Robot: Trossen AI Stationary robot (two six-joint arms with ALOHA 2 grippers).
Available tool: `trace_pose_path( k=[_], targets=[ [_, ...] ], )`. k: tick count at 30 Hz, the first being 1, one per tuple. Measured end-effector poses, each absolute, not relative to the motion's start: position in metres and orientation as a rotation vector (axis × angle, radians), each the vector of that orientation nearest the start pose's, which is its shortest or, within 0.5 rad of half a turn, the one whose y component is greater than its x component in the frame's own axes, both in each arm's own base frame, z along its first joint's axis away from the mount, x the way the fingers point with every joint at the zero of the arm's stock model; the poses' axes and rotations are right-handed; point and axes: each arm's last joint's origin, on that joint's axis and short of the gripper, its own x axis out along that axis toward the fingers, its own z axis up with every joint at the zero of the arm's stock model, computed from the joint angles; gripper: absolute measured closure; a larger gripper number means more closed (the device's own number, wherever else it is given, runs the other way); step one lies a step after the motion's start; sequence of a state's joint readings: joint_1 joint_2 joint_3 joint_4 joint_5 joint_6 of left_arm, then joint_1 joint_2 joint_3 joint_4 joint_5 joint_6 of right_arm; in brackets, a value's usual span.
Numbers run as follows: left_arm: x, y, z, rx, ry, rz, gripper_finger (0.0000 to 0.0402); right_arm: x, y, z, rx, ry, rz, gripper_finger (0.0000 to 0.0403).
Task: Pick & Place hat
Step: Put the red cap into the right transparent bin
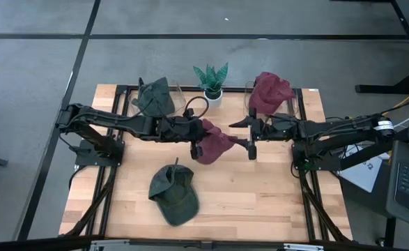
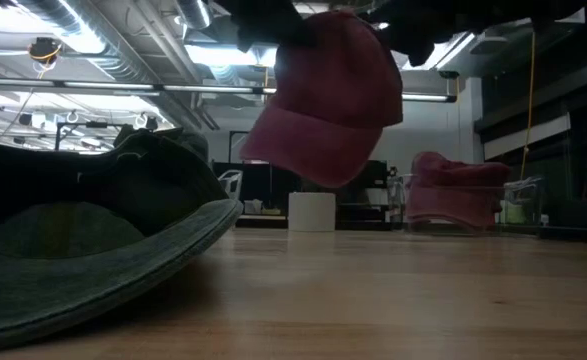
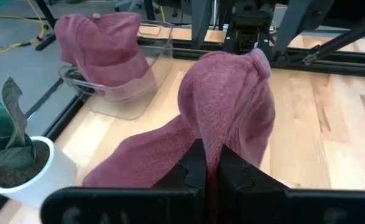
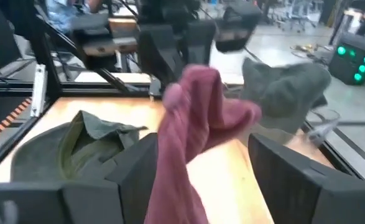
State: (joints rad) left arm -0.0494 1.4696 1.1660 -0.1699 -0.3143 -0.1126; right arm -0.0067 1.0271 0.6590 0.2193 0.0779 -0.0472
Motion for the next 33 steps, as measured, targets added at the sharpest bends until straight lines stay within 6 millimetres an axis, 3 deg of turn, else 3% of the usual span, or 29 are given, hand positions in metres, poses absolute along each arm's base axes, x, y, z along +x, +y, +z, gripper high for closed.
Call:
trace_pose_path(
  k=[8, 16, 22, 26, 33],
  targets=[
    [0.332, -0.005, 0.306, -0.002, 0.442, 0.304, 0.0398, 0.235, -0.003, 0.285, -0.025, 0.097, -0.066, 0.0123],
    [0.334, -0.002, 0.307, -0.003, 0.427, 0.301, 0.0398, 0.259, -0.008, 0.270, -0.011, 0.148, -0.084, 0.0107],
    [0.333, -0.002, 0.306, -0.002, 0.433, 0.299, 0.0398, 0.278, -0.008, 0.279, -0.032, 0.189, -0.081, 0.0112],
    [0.333, -0.002, 0.306, 0.014, 0.440, 0.297, 0.0398, 0.282, -0.009, 0.286, -0.004, 0.325, -0.084, 0.0158],
    [0.332, -0.001, 0.304, 0.038, 0.467, 0.295, 0.0397, 0.282, -0.008, 0.296, 0.014, 0.383, -0.086, 0.0321]
  ],
)
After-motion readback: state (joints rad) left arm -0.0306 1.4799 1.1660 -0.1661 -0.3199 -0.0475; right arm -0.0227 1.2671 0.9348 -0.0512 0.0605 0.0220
